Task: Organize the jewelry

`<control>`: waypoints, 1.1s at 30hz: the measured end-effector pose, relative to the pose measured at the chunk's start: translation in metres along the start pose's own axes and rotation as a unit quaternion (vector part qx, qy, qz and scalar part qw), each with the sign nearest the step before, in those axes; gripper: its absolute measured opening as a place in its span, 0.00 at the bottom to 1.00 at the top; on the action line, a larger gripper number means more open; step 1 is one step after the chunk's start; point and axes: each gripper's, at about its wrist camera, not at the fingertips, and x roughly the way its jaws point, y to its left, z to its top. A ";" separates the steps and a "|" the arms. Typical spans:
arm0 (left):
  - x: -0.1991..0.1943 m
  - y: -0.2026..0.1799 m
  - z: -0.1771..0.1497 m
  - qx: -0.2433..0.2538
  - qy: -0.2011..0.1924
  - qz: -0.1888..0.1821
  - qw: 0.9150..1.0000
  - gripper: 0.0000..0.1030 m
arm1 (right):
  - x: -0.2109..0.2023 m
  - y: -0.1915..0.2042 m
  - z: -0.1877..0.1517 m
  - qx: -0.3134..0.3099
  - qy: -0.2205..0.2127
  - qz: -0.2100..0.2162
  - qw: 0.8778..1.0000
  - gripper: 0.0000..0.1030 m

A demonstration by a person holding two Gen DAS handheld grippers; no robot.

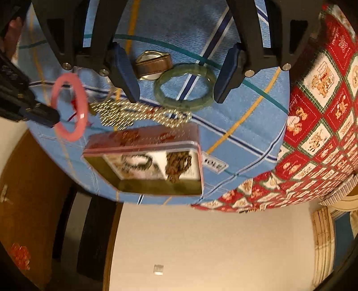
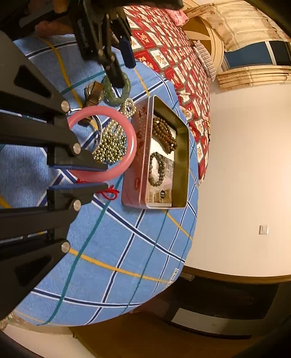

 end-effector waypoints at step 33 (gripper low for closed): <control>-0.042 -0.020 0.041 0.077 -0.079 0.009 0.994 0.05 | -0.013 0.007 0.021 -0.047 -0.029 -0.023 0.998 0.12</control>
